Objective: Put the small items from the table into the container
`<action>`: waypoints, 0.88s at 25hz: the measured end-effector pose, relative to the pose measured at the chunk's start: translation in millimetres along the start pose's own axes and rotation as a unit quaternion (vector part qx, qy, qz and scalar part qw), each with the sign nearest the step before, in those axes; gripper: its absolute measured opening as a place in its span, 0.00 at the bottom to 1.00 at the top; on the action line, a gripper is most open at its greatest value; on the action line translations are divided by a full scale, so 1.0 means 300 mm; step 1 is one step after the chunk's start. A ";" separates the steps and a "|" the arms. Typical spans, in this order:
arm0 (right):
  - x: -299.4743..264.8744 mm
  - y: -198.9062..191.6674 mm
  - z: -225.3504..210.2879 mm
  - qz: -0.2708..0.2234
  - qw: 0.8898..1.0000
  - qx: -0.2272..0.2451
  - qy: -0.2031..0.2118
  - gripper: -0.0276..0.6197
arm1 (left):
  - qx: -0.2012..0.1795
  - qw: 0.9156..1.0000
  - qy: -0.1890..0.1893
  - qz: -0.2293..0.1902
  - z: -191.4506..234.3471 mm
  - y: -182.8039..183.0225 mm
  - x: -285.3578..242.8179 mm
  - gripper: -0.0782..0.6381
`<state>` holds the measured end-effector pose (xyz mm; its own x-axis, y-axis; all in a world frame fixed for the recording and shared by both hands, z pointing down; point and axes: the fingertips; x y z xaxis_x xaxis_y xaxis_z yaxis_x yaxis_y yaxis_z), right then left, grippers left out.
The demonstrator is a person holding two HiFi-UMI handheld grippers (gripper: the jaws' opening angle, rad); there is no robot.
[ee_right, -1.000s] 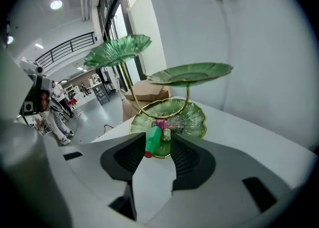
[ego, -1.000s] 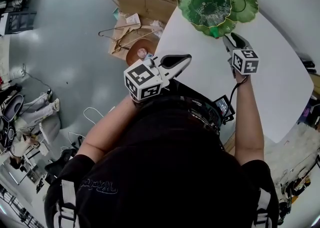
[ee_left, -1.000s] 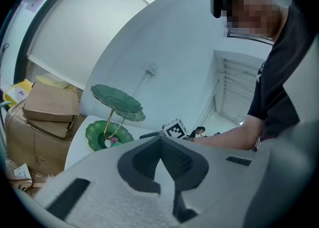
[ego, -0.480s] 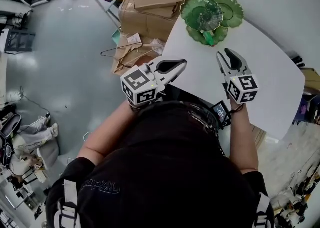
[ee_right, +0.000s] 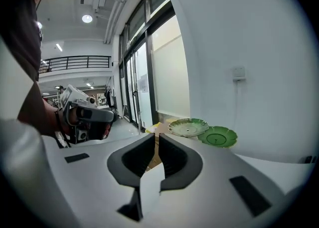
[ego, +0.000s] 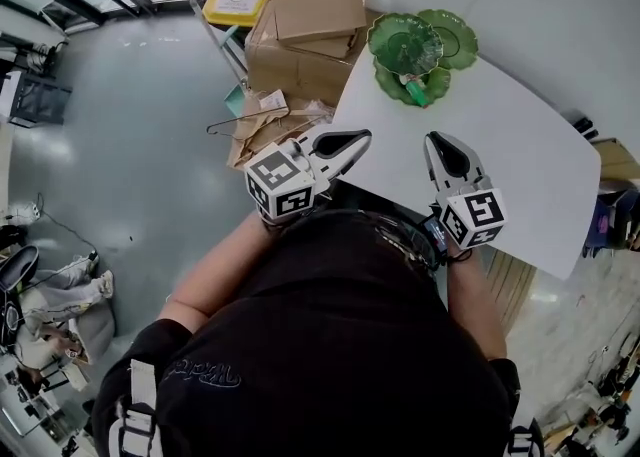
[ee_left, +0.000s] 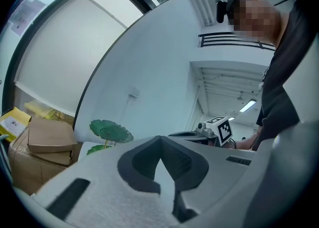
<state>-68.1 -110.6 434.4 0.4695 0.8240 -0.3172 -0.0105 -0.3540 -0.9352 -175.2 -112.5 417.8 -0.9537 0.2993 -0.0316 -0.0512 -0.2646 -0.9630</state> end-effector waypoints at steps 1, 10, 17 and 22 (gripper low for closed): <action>0.002 -0.005 0.022 -0.002 1.000 0.000 0.005 0.09 | -0.001 1.000 -0.001 0.000 -0.006 -0.002 0.005 0.11; 0.008 0.007 0.108 -0.008 1.000 0.000 0.025 0.08 | -0.007 1.000 -0.007 -0.003 -0.039 0.013 0.025 0.11; 0.073 -0.028 0.115 -0.001 1.000 -0.017 0.019 0.08 | 0.002 1.000 -0.027 0.000 -0.086 -0.006 -0.002 0.11; 0.141 -0.038 0.070 0.002 1.000 -0.016 0.020 0.07 | 0.007 1.000 -0.028 -0.005 -0.139 -0.006 -0.059 0.11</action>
<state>-66.7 -62.5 428.4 0.5052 0.8042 -0.3130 0.0160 -0.3713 -0.9284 -145.9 -79.1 408.9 -0.9681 0.2505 -0.0062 -0.0650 -0.2747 -0.9593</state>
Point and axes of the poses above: the fingertips, and each gripper's own axes: x backward along the fingers, z to its left, y out of its top, and after that the axes turned 6 degrees about -x, right-handed
